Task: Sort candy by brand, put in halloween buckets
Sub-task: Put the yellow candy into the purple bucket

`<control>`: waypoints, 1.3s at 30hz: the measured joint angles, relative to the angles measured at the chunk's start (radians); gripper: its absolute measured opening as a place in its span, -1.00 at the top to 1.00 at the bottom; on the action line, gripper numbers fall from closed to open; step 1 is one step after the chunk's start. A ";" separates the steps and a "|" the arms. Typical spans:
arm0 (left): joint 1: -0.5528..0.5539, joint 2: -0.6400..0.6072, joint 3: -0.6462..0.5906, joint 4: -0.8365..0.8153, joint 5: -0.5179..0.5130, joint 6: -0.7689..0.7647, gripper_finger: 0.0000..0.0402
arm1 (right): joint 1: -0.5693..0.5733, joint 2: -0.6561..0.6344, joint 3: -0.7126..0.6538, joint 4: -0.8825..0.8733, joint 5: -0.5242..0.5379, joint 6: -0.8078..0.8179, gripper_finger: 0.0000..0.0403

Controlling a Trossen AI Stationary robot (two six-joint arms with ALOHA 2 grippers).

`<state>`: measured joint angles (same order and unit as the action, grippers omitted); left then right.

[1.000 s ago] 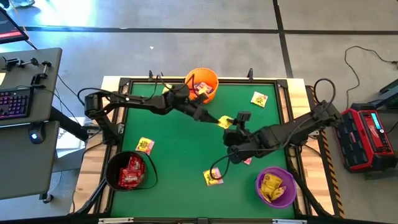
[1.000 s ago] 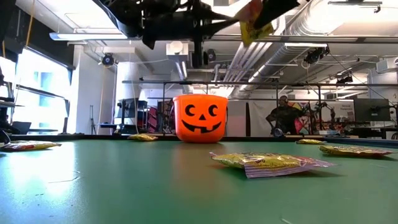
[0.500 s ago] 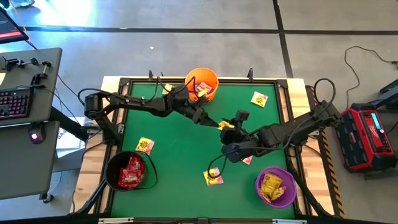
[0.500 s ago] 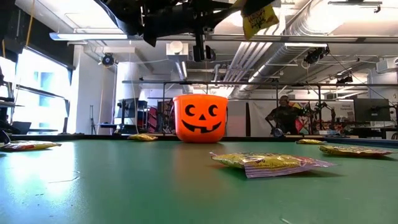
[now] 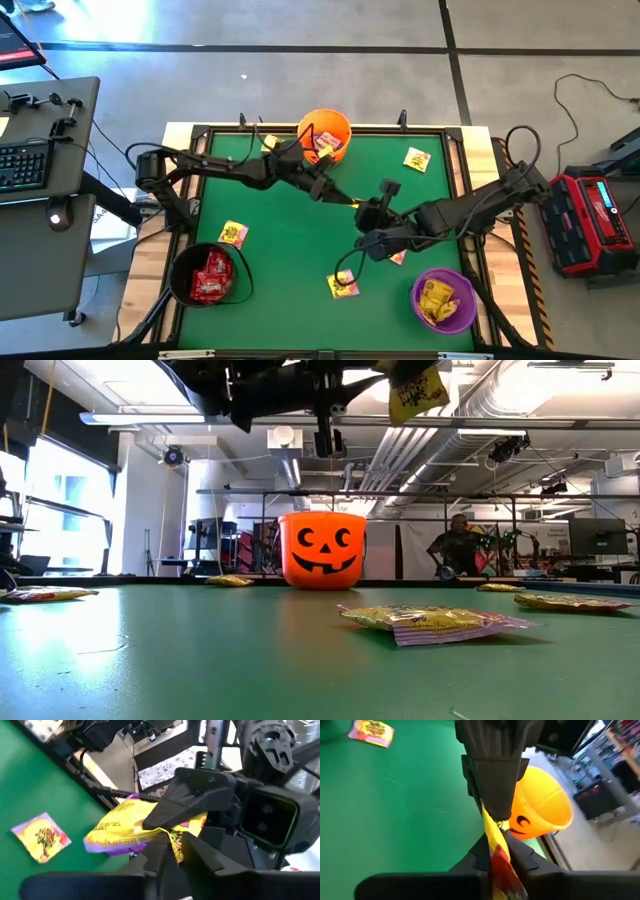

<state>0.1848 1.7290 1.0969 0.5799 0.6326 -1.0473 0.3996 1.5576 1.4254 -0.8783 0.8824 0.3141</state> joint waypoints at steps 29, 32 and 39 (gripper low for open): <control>0.011 -0.089 0.001 0.047 -0.088 0.311 0.21 | 0.305 -0.237 0.000 -0.289 -0.875 1.035 0.97; 0.011 -0.089 0.001 0.044 -0.088 0.311 0.21 | 0.357 -0.233 0.000 -0.343 -0.930 1.155 0.97; 0.011 -0.089 0.001 0.045 -0.087 0.310 0.21 | 0.441 -0.182 0.000 -0.453 -0.932 1.249 0.97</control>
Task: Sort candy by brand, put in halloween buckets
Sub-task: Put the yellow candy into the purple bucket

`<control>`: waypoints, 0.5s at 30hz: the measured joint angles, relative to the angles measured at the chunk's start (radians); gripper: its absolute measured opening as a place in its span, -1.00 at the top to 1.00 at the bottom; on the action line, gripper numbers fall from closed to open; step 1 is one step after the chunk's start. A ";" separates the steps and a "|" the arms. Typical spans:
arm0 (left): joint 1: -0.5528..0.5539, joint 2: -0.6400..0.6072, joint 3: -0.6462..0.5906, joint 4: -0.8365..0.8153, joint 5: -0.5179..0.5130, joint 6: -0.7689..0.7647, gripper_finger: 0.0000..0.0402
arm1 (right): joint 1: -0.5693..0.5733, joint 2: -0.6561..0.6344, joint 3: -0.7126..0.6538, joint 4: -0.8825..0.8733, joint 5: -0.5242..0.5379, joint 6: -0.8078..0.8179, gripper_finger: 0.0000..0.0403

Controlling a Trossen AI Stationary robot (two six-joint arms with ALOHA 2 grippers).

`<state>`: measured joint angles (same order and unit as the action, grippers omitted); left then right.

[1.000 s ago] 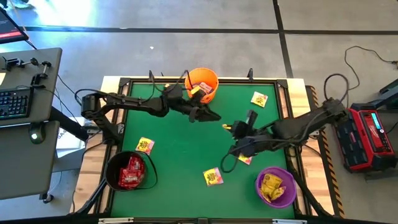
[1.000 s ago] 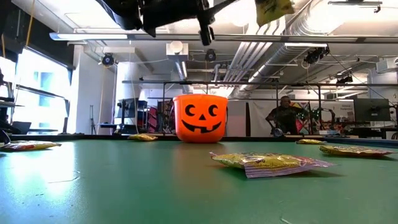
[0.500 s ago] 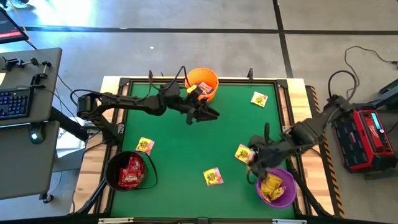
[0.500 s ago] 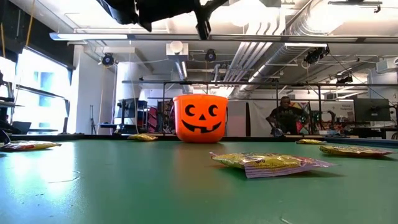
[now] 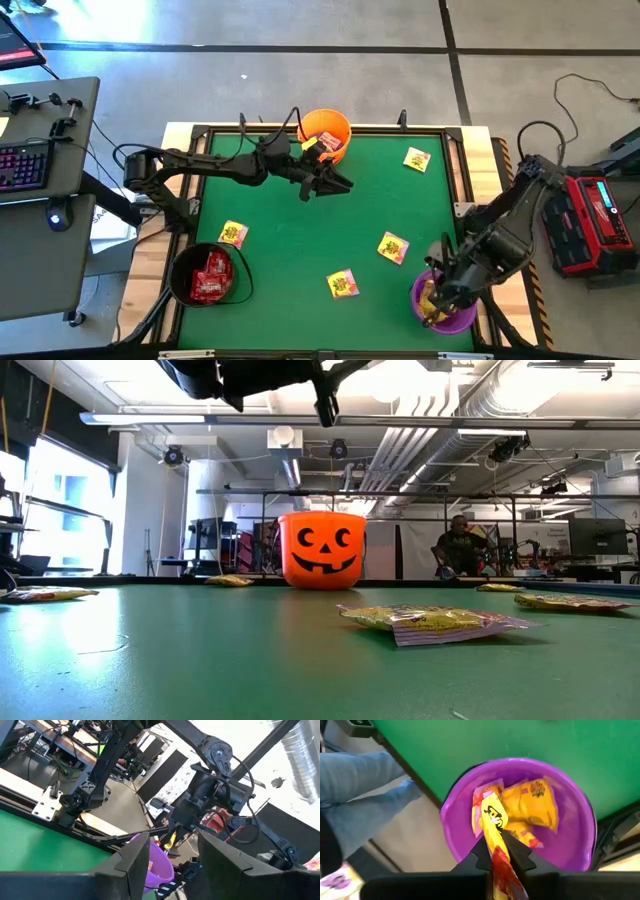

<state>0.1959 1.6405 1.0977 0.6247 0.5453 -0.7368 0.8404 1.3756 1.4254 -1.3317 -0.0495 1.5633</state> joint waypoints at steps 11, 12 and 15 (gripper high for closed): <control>0.000 0.000 0.000 0.000 0.001 0.007 0.21 | 0.007 0.071 0.000 -0.012 -0.022 -0.021 0.99; 0.000 0.000 0.000 0.000 0.001 0.011 0.21 | 0.007 0.080 0.000 -0.017 -0.033 -0.026 0.99; 0.000 0.000 0.000 0.000 0.002 0.015 0.21 | 0.007 0.103 -0.001 -0.016 -0.039 -0.042 0.99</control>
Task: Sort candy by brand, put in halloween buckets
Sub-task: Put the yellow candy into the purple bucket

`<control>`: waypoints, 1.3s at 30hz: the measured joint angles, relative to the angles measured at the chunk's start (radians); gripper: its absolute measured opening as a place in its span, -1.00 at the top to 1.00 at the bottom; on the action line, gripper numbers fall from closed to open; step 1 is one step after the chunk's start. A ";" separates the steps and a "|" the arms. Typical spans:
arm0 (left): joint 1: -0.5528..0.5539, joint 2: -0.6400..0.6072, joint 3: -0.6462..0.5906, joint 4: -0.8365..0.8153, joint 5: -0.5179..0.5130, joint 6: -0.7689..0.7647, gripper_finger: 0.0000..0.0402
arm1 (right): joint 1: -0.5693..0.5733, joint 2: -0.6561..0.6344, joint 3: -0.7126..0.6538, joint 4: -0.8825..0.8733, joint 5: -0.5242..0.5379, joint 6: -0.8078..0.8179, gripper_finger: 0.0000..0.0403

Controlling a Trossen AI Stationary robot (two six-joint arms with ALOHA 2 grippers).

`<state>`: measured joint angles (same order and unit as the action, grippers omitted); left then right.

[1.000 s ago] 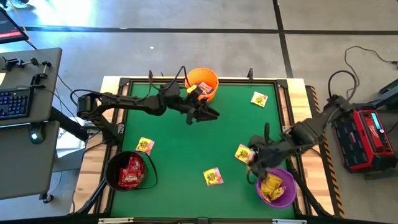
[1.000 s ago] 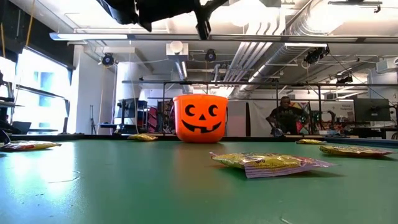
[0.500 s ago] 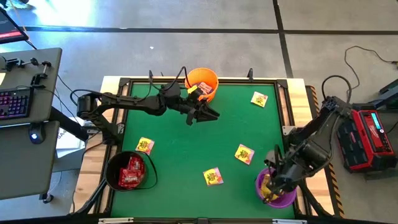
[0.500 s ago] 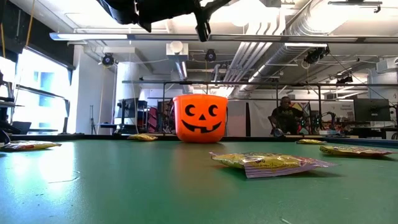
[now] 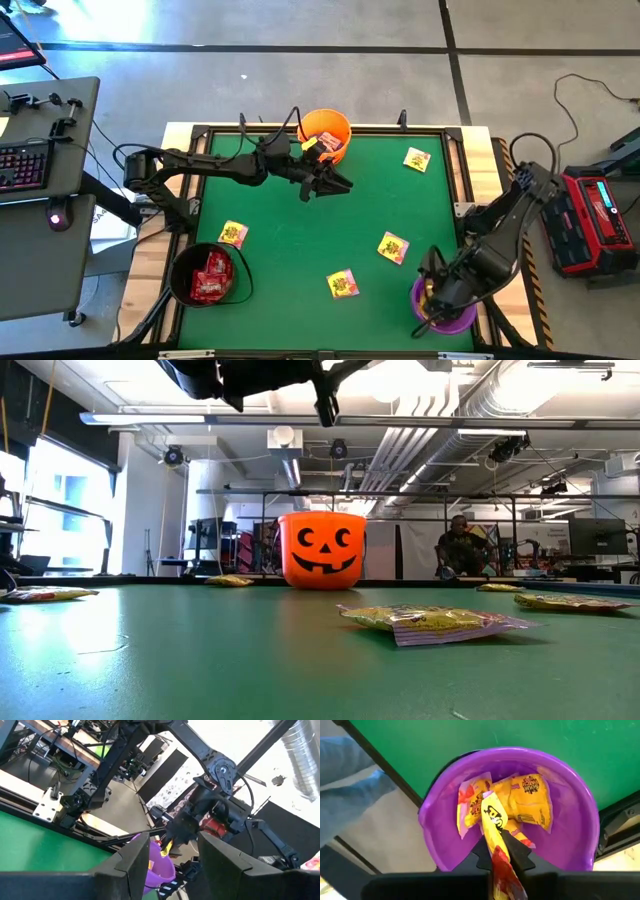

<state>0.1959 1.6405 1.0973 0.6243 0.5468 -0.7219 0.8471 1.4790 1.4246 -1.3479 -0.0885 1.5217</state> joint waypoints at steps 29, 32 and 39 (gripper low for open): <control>0.002 0.000 0.000 0.001 0.000 0.032 0.21 | -0.036 0.032 -0.267 0.243 -0.152 0.029 0.59; 0.013 0.000 0.000 -0.001 0.001 0.053 0.21 | -0.043 0.032 -0.223 0.236 -0.148 0.000 0.43; 0.072 -0.003 0.000 -0.026 -0.001 0.102 0.22 | -0.044 0.032 0.004 -0.024 0.071 -0.064 0.18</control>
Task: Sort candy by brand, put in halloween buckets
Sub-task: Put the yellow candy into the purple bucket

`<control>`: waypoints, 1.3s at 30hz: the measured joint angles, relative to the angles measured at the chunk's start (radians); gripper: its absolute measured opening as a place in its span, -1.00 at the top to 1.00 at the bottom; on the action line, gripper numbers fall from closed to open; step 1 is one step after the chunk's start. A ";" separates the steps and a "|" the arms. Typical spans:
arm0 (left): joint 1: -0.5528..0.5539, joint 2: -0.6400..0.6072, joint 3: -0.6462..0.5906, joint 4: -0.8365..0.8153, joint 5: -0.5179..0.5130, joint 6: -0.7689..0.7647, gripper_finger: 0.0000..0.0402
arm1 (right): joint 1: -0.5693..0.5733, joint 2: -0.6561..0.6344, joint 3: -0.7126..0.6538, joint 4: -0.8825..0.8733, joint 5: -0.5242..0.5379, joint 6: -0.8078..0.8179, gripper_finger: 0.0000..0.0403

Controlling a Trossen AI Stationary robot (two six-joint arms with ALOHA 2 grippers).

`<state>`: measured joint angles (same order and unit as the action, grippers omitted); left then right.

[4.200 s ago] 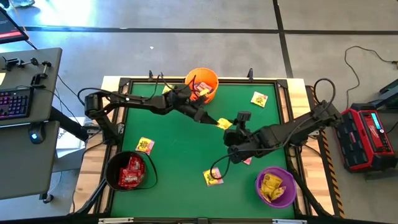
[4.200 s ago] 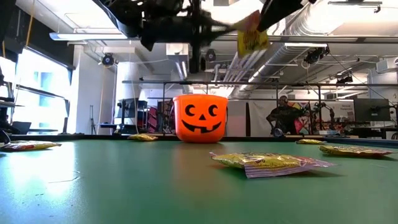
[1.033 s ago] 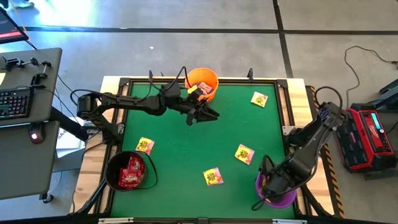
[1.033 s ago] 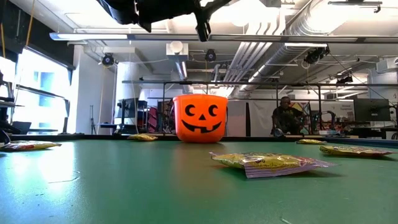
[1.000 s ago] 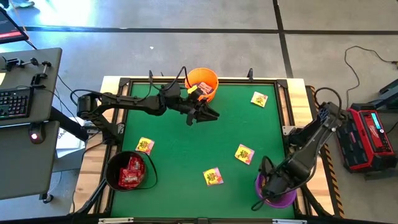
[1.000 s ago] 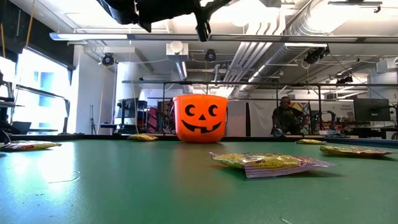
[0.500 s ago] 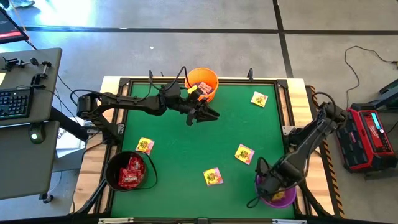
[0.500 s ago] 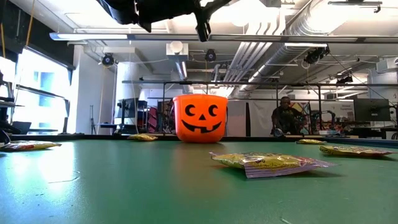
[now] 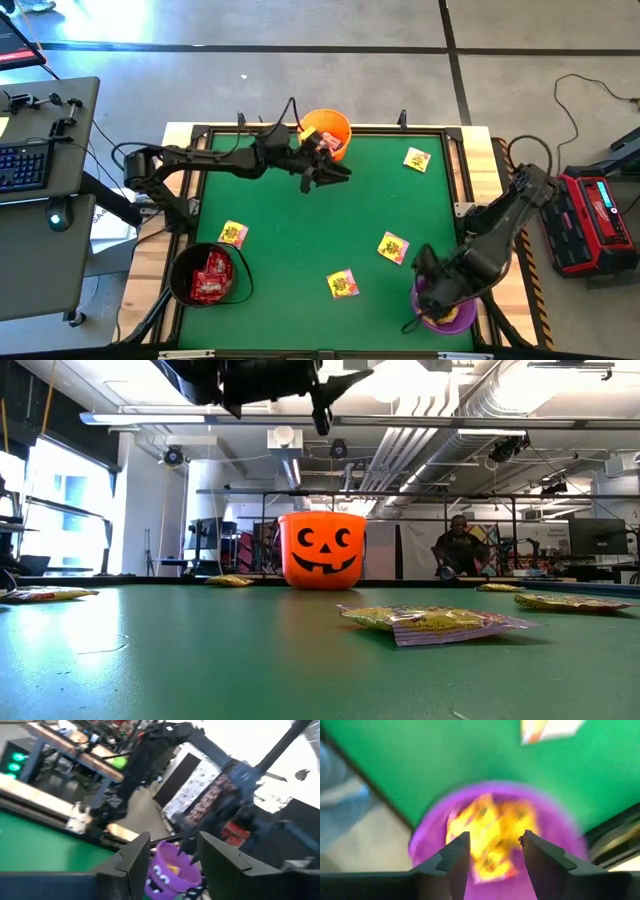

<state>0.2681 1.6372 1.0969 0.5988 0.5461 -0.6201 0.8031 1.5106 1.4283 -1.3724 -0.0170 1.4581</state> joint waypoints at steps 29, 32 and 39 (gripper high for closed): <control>0.116 -0.001 -0.005 -0.221 -0.053 0.213 0.88 | -1.126 -0.459 -0.683 0.448 0.512 -0.093 -0.13; 0.127 -0.001 -0.005 -0.231 -0.051 0.213 0.88 | -1.228 -0.417 -0.747 0.583 0.510 -0.105 -0.29; 0.148 -0.002 -0.005 -0.248 0.003 0.213 0.88 | -1.383 -0.272 -0.775 0.679 0.612 -0.164 -0.45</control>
<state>0.4159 1.6357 1.0916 0.3512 0.5491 -0.4070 -0.5800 1.2386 0.6529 -0.6931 0.5950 1.2941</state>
